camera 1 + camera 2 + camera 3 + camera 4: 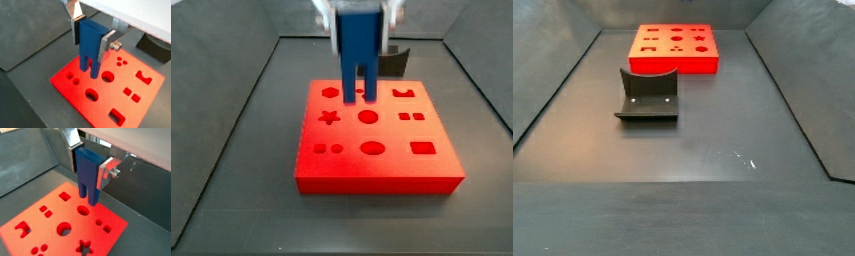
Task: Insert the square-circle object.
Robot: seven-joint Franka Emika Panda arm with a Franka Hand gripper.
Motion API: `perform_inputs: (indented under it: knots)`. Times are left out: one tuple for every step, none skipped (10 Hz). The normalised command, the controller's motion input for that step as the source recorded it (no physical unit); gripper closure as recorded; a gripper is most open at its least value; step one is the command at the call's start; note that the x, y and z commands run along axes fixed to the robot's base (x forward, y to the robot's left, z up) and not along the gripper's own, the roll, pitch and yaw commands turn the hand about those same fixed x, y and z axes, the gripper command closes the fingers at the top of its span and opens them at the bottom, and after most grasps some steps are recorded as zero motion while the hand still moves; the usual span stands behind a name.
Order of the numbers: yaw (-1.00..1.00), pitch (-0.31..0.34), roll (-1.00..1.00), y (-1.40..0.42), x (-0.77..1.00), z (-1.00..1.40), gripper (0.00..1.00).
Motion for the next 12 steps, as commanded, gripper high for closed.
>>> perform_inputs:
  knots:
    - [0.0, 0.107, 0.37, -0.19, 0.14, -0.31, 1.0]
    - [0.0, 0.109, 0.37, -0.16, 0.04, -0.29, 1.0]
    - [0.03, 0.079, 0.32, -0.15, 0.0, -0.35, 1.0]
    - [0.03, 0.046, 0.32, -0.09, -0.18, -0.4, 1.0]
    - [0.04, 0.0, 0.26, -0.07, -0.29, -0.5, 1.0]
    - [0.07, 0.0, 0.21, -0.07, -0.27, -0.43, 1.0]
    - [0.04, 0.007, 0.18, -0.03, -0.34, -0.35, 1.0]
    - [0.05, 0.0, 0.05, -0.12, -0.2, -0.24, 1.0]
    - [0.19, -0.091, 0.0, -0.16, 0.0, -0.22, 1.0]
    - [0.18, -0.101, 0.0, -0.13, 0.0, -0.26, 1.0]
    - [0.19, -0.1, 0.0, -0.02, -0.04, -0.33, 1.0]
    - [0.17, -0.093, 0.01, 0.0, -0.18, -0.34, 1.0]
